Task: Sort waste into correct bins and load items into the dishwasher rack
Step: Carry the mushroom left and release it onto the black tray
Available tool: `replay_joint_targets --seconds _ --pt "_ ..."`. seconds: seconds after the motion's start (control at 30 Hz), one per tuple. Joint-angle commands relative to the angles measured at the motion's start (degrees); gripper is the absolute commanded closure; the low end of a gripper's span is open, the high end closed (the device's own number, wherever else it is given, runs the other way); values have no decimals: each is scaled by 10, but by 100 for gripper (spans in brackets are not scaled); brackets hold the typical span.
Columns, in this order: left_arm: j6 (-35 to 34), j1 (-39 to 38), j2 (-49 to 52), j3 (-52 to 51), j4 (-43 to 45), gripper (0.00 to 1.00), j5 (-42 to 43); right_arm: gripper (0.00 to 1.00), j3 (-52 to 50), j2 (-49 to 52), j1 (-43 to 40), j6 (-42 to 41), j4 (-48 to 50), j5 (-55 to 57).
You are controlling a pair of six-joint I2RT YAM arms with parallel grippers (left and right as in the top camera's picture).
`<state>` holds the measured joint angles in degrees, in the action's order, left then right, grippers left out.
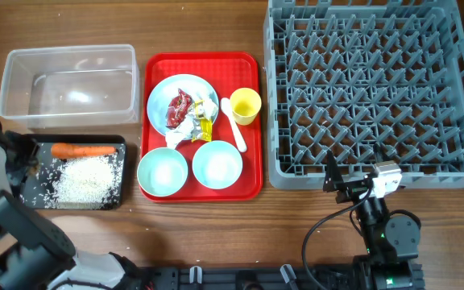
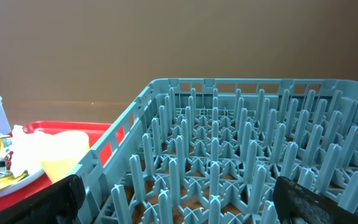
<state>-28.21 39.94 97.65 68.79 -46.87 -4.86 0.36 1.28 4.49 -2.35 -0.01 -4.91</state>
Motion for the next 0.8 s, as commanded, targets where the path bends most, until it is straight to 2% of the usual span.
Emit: replay_joint_targets --seconds 0.0,0.07,0.2,0.27,0.53,0.67,0.77 --pt "-8 4 20 -6 3 57 -10 0 -1 1 -2 -8 2 2" --pt "-8 4 26 -6 4 57 -10 0 -1 1 -2 -8 2 2" --pt "-8 4 28 -6 10 42 -10 0 -1 1 -2 -8 2 2" --pt "-8 5 28 -6 10 37 -10 0 -1 1 -2 -8 2 2" --pt "-8 5 10 -1 -3 34 11 0 -1 1 -2 -8 2 2" --pt "-7 4 -30 19 -23 32 66 0 -1 1 -2 -8 2 2" --pt "-15 -14 -88 24 -30 29 175 0 -1 1 -2 -8 2 2"
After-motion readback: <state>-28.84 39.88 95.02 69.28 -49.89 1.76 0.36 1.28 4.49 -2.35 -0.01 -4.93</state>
